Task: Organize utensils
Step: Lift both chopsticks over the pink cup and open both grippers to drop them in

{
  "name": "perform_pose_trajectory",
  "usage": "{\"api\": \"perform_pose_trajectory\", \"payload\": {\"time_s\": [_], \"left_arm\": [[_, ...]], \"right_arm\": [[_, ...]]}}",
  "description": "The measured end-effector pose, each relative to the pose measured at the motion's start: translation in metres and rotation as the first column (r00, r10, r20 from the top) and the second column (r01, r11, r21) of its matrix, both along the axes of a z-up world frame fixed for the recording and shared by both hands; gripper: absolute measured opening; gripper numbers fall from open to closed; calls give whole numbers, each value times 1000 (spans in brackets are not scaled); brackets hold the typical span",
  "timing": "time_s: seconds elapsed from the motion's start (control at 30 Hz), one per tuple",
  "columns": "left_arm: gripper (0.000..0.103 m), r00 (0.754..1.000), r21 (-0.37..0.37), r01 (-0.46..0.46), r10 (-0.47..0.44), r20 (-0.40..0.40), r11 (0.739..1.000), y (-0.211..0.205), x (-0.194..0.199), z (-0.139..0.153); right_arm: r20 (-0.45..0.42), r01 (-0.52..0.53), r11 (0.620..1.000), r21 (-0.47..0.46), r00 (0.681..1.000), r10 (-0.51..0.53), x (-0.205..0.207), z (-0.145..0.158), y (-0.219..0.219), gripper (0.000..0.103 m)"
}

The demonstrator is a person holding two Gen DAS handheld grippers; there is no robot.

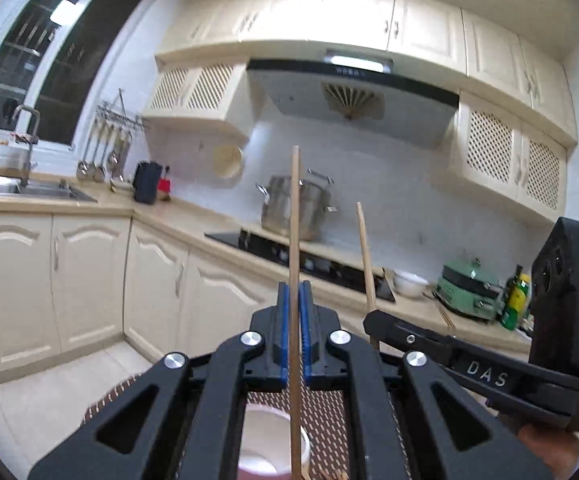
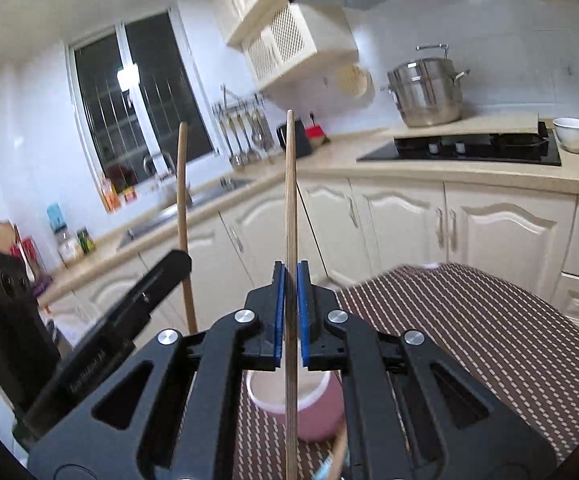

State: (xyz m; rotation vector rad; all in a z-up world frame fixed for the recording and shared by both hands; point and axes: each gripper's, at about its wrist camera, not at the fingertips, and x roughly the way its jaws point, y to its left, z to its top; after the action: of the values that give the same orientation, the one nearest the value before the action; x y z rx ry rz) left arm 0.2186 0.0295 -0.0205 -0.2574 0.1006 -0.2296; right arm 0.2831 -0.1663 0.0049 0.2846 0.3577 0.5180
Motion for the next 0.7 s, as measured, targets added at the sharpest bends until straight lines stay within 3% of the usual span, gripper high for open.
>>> {"api": "perform_pose_trajectory", "payload": {"time_s": [0.23,0.43,0.7], "left_arm": [[5,992,-16,-102,103,76,995,4,23,-14],[5,991,-5,-120,120,59,993,2,38,-33],[5,994,17,-105,105,-8,994,8,32,-57]], "right_arm": [[108,80,995,61,990,-86,6,-7,9,7],[116,98,990,101,987,-109,18,-14,11,7],[113,99,993,59,988,-105,18,-26,17,7]]}}
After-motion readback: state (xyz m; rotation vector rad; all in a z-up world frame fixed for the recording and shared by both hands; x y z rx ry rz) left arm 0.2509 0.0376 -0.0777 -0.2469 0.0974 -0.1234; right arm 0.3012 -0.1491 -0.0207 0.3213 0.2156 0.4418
